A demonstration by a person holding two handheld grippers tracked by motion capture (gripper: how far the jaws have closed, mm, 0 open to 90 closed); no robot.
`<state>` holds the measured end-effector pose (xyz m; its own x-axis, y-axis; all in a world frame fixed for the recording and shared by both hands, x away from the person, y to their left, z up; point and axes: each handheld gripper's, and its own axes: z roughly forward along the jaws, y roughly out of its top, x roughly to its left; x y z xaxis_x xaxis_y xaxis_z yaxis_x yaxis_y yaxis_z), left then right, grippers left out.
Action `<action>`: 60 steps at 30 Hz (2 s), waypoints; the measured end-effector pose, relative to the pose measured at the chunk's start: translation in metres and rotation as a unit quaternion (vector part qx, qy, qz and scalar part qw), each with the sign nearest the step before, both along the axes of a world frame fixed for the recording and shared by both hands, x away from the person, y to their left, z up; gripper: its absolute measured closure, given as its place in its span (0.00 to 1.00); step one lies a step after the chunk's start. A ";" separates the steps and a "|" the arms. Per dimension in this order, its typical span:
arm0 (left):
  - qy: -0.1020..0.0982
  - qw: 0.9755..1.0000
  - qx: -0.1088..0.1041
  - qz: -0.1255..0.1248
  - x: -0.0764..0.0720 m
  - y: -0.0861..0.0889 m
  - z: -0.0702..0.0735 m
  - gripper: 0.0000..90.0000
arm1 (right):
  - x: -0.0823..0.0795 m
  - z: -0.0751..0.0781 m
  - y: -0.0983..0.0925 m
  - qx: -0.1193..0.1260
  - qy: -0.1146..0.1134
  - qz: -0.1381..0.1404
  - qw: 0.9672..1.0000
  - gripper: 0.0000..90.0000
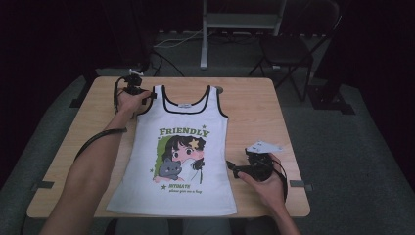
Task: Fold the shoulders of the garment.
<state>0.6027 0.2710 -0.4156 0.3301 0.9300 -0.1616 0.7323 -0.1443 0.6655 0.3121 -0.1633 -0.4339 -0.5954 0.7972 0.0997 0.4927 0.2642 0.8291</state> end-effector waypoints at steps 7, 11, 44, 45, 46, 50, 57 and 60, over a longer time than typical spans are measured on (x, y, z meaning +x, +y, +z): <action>0.011 1.000 -0.004 0.007 0.001 -0.001 -0.007 0.59 | -0.001 0.000 0.002 0.001 0.000 0.004 1.000 0.15; 0.014 1.000 0.000 -0.001 0.001 -0.002 -0.007 0.63 | -0.001 0.000 0.003 -0.001 0.000 0.006 1.000 0.15; -0.028 0.998 -0.056 -0.017 -0.030 -0.010 0.005 0.95 | -0.003 -0.002 0.007 -0.017 -0.003 0.012 1.000 0.15; -0.030 0.998 -0.054 -0.020 -0.032 -0.010 0.008 0.95 | -0.003 -0.002 0.007 -0.018 -0.004 0.013 1.000 0.15; -0.034 0.998 -0.058 -0.022 -0.034 -0.010 0.010 0.95 | -0.003 -0.002 0.007 -0.018 -0.004 0.013 1.000 0.15; -0.035 0.997 -0.059 -0.033 -0.046 -0.007 0.013 0.95 | -0.004 -0.001 0.008 -0.018 -0.005 0.015 1.000 0.15; -0.051 0.995 -0.064 -0.052 -0.068 -0.008 0.013 0.94 | -0.005 -0.001 0.011 -0.023 -0.008 0.022 0.999 0.15; -0.053 0.995 -0.062 -0.055 -0.074 -0.009 0.012 0.94 | -0.005 0.000 0.011 -0.023 -0.008 0.022 0.999 0.15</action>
<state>0.5289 0.2617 -0.4034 0.4497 0.8627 -0.2315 0.6411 -0.1312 0.7562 0.3071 -0.1522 -0.4343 -0.6307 0.7741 0.0537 0.4660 0.3225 0.8239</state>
